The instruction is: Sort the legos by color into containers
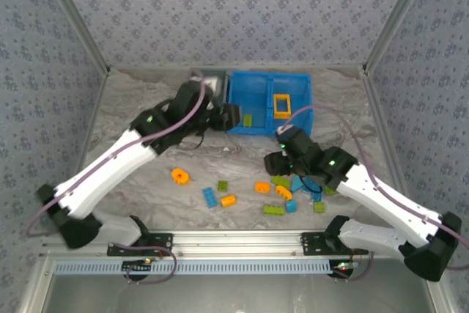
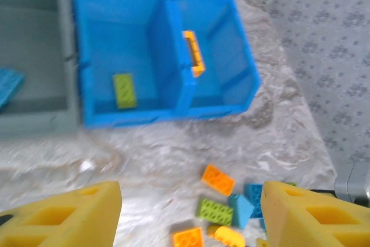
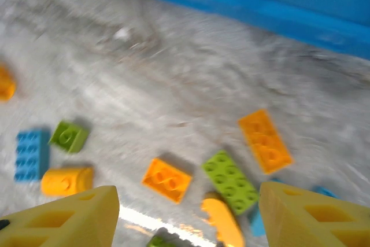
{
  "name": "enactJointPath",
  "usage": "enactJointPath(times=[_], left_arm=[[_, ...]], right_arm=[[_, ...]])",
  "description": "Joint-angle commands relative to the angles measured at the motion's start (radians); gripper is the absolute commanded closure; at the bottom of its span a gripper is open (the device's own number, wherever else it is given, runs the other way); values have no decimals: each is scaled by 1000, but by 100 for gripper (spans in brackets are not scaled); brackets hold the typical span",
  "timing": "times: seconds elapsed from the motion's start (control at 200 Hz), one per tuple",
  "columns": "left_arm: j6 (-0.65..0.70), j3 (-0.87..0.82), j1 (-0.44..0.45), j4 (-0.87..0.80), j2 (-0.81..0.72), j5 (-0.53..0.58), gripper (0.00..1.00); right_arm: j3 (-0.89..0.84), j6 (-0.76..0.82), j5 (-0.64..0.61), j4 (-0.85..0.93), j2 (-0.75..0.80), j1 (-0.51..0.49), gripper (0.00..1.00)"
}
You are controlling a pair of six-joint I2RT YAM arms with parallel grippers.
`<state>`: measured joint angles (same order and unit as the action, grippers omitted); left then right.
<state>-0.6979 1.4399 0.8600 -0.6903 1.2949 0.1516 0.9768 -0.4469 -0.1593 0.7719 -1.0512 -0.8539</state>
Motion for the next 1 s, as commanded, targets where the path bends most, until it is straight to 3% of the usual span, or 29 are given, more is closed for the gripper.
enactJointPath(times=[0.0, 0.15, 0.305, 0.375, 0.45, 0.555, 0.809, 0.994], left_arm=[[-164, -205, 30, -58, -173, 242, 34], [-327, -407, 44, -242, -521, 388, 32], [-412, -485, 43, -418, -822, 456, 31], [-439, -490, 41, -491, -911, 478, 31], [-461, -479, 42, -553, -973, 496, 30], [-448, -463, 42, -576, -1012, 499, 28], [-420, -443, 42, -575, -1021, 454, 27], [-424, -447, 42, -581, -1026, 438, 26]], right_arm=[[28, 66, 97, -143, -126, -110, 30], [166, 97, 138, -311, -435, -249, 21], [442, 152, 166, -270, -752, -301, 15], [546, 173, 171, -234, -863, -309, 12], [654, 191, 166, -179, -970, -310, 1], [783, 216, 154, -101, -1093, -309, 0], [978, 231, 115, -26, -1276, -305, 14], [1048, 222, 98, -9, -1336, -297, 36]])
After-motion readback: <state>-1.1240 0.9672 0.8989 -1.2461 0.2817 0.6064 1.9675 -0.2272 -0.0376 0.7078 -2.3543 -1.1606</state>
